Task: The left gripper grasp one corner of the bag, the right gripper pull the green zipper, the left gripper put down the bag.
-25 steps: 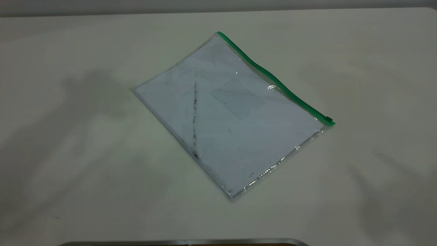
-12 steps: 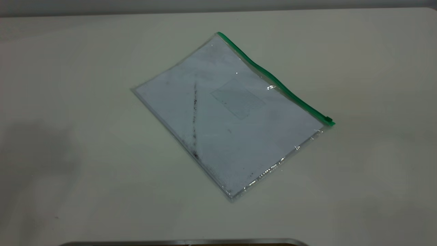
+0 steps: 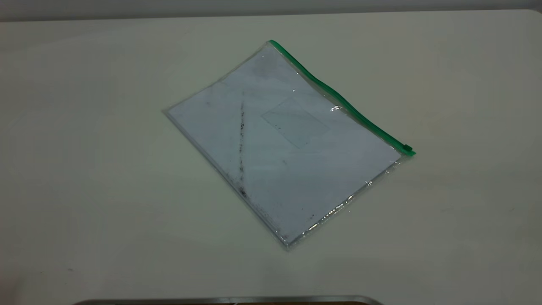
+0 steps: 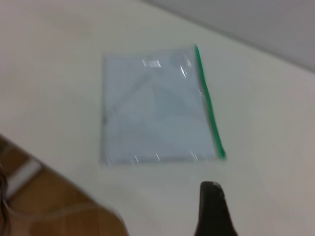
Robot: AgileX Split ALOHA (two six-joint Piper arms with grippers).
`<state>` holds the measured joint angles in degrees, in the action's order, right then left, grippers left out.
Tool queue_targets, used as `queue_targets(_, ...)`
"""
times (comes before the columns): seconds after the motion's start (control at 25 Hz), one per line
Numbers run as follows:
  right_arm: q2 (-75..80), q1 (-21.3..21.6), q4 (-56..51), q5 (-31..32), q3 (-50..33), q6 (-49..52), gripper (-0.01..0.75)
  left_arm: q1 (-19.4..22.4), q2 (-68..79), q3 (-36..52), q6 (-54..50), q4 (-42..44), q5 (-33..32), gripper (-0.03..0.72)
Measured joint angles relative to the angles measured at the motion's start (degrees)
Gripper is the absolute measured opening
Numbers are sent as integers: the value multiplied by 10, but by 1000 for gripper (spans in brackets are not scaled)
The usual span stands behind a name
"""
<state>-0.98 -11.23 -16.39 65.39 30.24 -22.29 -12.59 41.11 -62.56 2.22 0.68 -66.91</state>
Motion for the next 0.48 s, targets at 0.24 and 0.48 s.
queue_targets(0.24, 0, 0, 31, 12, -22, 14, 531, 0, -137, 107, 0, -2, 0, 582)
queue_targets(0.48, 0, 0, 36, 9, -25, 22, 531, 0, -246, 194, 0, -29, 0, 582)
